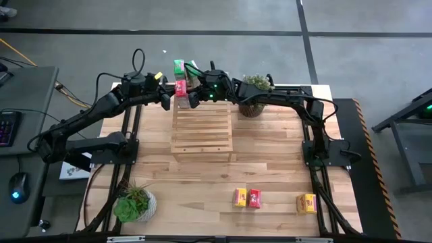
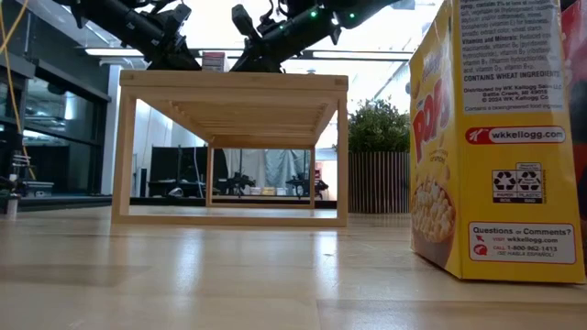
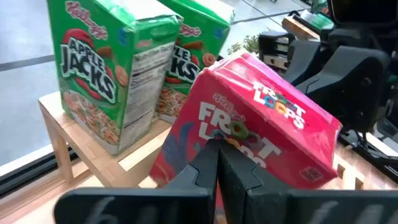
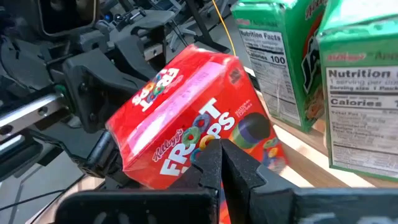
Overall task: Stack cereal on shelf
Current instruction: Put the right red cereal box on the shelf
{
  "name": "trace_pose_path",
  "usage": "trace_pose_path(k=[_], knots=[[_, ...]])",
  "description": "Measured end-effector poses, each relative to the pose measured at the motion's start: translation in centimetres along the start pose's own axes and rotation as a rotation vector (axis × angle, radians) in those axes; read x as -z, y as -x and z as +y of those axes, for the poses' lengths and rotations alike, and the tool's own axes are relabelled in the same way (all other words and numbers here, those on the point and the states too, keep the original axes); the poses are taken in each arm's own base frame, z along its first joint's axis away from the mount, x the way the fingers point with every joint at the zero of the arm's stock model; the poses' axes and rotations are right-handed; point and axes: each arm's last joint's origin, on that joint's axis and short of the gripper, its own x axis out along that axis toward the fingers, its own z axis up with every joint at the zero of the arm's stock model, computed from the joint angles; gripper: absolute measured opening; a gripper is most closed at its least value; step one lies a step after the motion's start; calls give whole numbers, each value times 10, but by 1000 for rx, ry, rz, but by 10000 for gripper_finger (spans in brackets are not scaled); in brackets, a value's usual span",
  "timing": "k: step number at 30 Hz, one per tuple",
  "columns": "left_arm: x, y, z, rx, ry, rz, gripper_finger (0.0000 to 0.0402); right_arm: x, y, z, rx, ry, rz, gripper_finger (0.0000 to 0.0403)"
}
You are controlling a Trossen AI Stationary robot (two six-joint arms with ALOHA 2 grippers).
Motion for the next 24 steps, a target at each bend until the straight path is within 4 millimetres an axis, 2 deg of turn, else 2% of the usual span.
trace_pose_path(k=[24], knots=[[-2, 1, 4, -21, 18, -11, 0, 1, 0, -1, 6, 33, 10, 0]])
